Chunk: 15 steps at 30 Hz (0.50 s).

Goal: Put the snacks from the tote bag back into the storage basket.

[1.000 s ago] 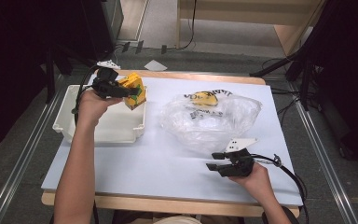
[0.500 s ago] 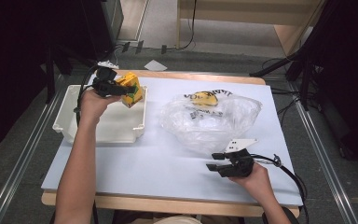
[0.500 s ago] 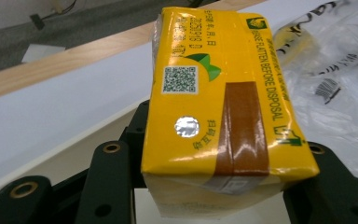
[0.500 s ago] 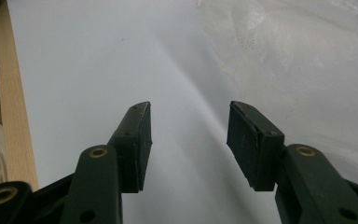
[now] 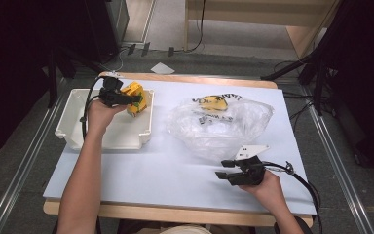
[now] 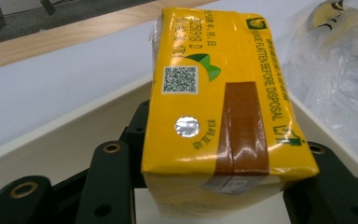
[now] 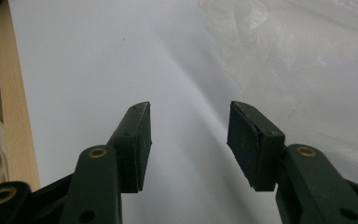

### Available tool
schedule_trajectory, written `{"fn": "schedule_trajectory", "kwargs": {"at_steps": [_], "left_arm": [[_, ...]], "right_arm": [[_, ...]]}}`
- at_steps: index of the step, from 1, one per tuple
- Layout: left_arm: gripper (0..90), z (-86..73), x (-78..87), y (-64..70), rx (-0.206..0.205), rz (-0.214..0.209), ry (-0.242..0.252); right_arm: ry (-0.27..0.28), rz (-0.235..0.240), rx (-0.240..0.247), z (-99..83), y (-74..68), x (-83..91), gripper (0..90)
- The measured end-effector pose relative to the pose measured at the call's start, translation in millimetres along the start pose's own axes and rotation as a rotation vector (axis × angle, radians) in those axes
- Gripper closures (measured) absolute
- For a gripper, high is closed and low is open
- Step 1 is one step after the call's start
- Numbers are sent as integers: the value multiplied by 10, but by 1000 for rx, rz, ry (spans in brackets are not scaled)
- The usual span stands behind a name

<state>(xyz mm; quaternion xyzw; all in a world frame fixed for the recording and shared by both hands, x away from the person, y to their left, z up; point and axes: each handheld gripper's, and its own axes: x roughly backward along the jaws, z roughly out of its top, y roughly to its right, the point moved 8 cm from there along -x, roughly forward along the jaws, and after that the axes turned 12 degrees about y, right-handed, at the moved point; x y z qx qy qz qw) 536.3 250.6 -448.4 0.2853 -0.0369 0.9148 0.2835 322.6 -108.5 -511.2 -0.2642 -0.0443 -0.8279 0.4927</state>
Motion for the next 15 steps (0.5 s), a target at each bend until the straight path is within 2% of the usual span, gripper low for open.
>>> {"fn": "schedule_trajectory", "kwargs": {"at_steps": [3, 7, 8, 10, 15], "left_arm": [[524, -36, -46, -2, -14, 14, -16], [522, -98, -115, -3, -11, 13, -38], [520, -95, -122, 1, -11, 11, -25], [520, -90, -135, 13, 14, -3, -6], [514, -101, -159, 41, -14, -1, 3]], "right_arm": [[-1, 0, -1, -3, -1, -3, 505], [-2, 1, 2, -4, 2, -3, 506], [-2, 1, 2, -5, 3, -2, 506], [-5, 4, 2, -9, 4, -5, 504], [-3, 5, 4, -8, 0, -10, 504]]}}
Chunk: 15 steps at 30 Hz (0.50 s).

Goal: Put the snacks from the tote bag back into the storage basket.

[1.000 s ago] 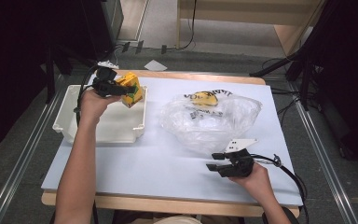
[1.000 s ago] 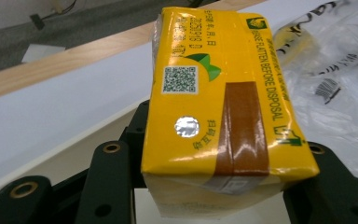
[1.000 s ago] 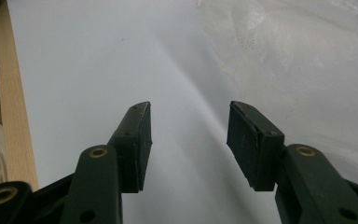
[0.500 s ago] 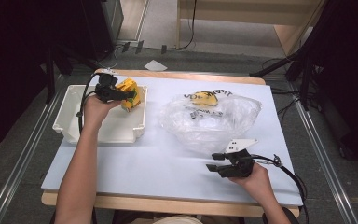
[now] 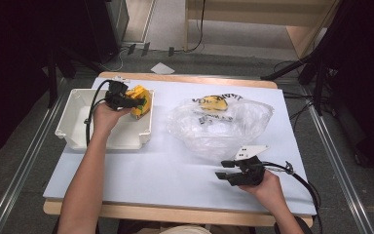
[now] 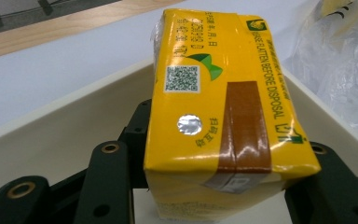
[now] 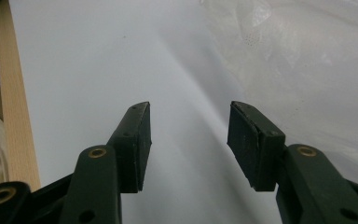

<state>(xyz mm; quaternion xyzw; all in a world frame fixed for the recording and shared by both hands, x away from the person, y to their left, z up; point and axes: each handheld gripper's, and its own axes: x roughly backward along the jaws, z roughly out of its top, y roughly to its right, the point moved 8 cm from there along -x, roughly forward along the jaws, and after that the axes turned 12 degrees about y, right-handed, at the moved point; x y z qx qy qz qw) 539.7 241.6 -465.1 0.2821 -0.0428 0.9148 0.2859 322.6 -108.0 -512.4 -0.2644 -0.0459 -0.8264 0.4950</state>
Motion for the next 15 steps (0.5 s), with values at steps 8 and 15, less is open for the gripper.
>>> {"fn": "schedule_trajectory", "kwargs": {"at_steps": [8, 15], "left_arm": [[449, -4, -27, 37, 35, -28, 33], [423, 31, 18, 27, 50, -13, 39]], "right_arm": [[-6, -2, 1, -8, 3, 1, 502], [-9, -2, 3, -7, 1, 9, 499]]}}
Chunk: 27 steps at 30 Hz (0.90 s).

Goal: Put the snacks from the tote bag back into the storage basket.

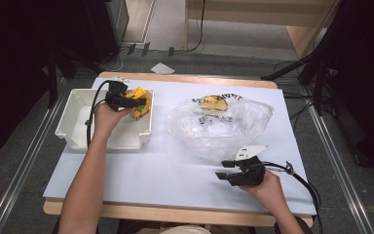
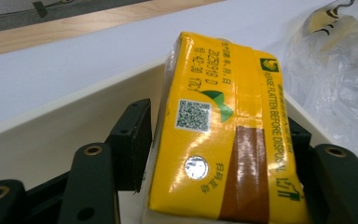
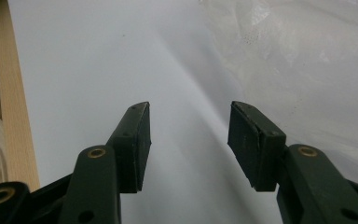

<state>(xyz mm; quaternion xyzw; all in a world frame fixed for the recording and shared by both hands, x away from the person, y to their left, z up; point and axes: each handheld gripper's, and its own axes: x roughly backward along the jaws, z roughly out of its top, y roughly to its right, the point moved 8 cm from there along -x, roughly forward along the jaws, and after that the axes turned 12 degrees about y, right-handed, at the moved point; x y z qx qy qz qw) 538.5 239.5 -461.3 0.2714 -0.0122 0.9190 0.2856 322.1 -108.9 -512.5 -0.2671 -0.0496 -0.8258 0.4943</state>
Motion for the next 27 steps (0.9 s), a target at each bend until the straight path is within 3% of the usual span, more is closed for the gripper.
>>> {"fn": "schedule_trajectory", "kwargs": {"at_steps": [14, 20, 27], "left_arm": [[425, 111, 169, 33, 31, -14, 8], [427, 162, 295, 34, 55, 4, 8], [425, 201, 448, 59, 45, 17, 9]], "right_arm": [[-19, 4, -12, -25, -11, -13, 494], [-14, 4, -7, -20, -10, -11, 494], [-13, 5, -9, -14, -6, -11, 494]]}}
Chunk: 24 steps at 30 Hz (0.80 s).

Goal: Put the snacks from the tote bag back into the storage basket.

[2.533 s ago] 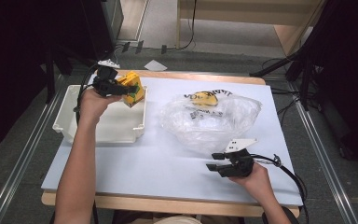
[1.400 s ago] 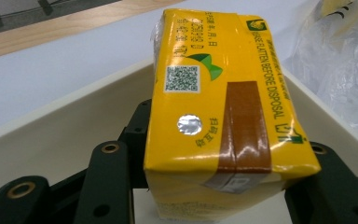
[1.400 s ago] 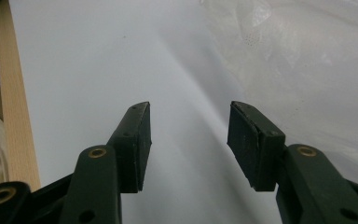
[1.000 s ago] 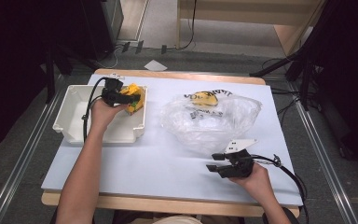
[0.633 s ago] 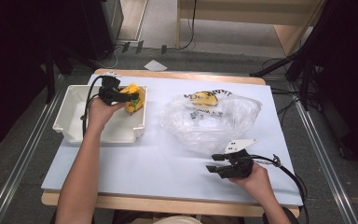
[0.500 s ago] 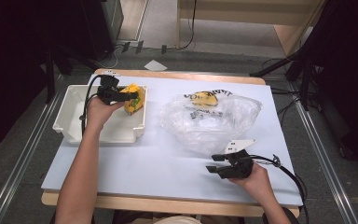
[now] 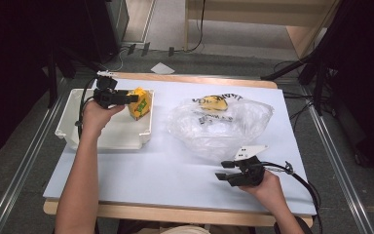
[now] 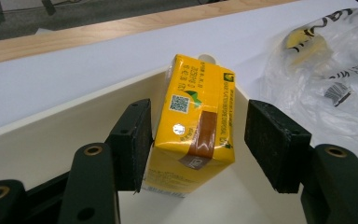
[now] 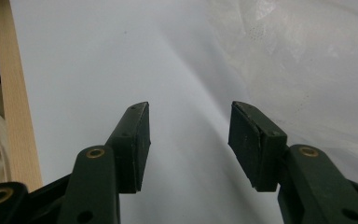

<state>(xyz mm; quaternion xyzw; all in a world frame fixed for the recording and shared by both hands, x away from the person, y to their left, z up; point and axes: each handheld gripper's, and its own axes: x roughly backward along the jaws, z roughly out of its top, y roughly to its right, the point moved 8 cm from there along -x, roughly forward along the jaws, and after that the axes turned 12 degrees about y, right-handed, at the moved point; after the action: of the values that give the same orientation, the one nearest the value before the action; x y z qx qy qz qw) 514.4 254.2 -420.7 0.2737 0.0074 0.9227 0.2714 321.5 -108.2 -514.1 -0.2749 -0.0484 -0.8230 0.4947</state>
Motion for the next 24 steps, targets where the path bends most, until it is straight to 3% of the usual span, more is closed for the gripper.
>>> {"fn": "schedule_trajectory", "kwargs": {"at_steps": [10, 17, 24], "left_arm": [[422, -21, 154, 49, -13, 12, -24], [425, -13, 274, 76, 5, -7, 8], [481, 0, 323, 151, -23, -21, 16]], "right_arm": [[10, 1, -1, 22, 13, 4, 494], [12, 7, -3, 29, 13, -4, 495], [10, 9, -9, 30, 12, -9, 495]]}}
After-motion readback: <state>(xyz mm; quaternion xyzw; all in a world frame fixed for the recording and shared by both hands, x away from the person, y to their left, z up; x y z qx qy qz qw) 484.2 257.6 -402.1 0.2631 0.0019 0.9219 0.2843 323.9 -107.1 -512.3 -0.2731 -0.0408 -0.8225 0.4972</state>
